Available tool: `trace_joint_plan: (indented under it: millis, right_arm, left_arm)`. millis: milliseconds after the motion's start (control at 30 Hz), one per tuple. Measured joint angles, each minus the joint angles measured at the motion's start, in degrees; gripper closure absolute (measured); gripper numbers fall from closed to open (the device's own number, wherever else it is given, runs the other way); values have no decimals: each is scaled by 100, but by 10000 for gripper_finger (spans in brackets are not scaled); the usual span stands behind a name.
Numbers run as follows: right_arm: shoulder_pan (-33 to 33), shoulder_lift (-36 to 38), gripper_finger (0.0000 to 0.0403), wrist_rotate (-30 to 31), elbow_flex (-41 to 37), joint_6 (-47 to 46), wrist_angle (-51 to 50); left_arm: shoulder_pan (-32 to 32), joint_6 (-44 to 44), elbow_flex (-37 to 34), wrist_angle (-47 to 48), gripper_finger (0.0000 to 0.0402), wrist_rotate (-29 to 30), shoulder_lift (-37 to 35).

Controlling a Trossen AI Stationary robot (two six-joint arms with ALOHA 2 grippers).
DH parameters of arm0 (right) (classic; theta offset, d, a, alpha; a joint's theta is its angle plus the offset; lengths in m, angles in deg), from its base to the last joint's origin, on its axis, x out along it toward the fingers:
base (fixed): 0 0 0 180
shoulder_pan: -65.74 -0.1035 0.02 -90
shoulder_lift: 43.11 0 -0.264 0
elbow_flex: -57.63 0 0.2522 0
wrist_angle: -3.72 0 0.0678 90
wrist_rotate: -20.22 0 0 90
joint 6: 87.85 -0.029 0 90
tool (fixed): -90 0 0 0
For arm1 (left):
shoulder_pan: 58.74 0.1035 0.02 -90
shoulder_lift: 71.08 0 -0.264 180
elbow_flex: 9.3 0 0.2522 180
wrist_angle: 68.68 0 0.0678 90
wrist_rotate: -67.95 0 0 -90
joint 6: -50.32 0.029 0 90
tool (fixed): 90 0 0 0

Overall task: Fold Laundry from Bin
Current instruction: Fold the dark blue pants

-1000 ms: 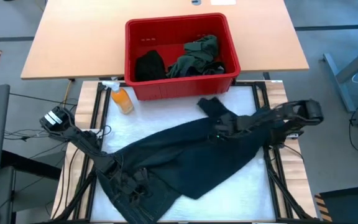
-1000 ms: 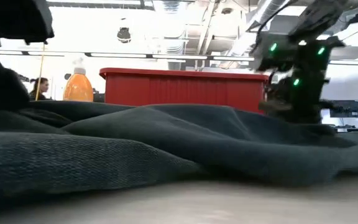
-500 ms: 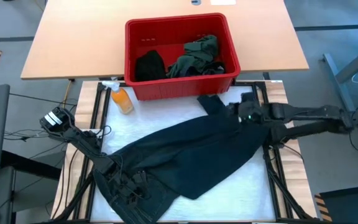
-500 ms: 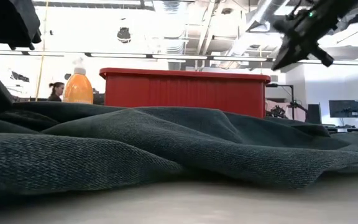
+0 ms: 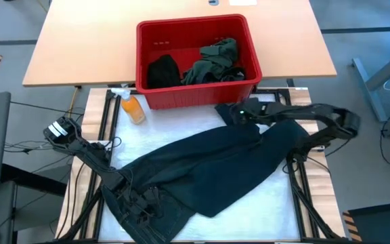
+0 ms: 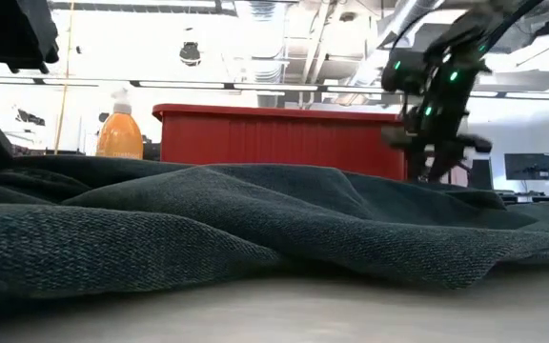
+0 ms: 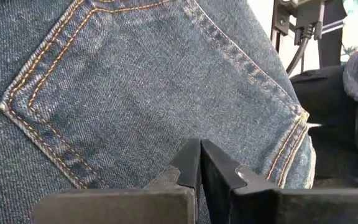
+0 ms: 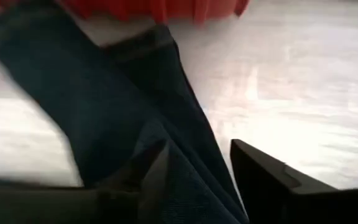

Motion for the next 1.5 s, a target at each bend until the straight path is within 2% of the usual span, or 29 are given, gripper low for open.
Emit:
trace_joint_plan:
  millis: [100,233,467,567,733,867,1000,1167,1267,1367,1433,1500]
  right_arm:
    - [62,-536,172,-338,0,77,545]
    - [32,-1155,164,-944,4,105,1260]
    - [-332,-1708,168,-1086,42,148,1597]
    - [-563,-1653,213,-1160,31,236,1540]
    - [-1040,-1001,367,-1385,-17,416,1358]
    - [-1254,85,370,-1287,-8,450,1291]
    - [-1505,1419,371,-551,-2,419,869]
    - [-1864,3126,371,1361,145,-128,-357]
    - [-2084,3817,371,2170,167,-514,-931]
    - [-2161,4240,371,2622,173,-966,-1494]
    - [-2179,4365,369,2637,173,-1068,-1662]
    - [-2176,4432,344,2636,175,-1091,-1749]
  left_arm:
    - [-117,-165,0,-2,401,214,0]
    - [-240,-329,0,3,401,414,0]
    - [-328,-424,0,11,401,679,0]
    - [-328,-386,0,19,401,701,0]
    - [-326,-286,0,81,401,703,-2]
    - [-324,-262,-15,114,401,707,-4]
    - [-321,-200,-15,121,401,714,-4]
    - [-317,-127,-15,121,401,758,-4]
    - [-312,-123,-15,116,401,786,-7]
    - [-321,-140,-22,146,401,821,-7]
    - [-308,-138,-20,106,401,859,-7]
    - [-312,-136,-20,116,401,867,-7]
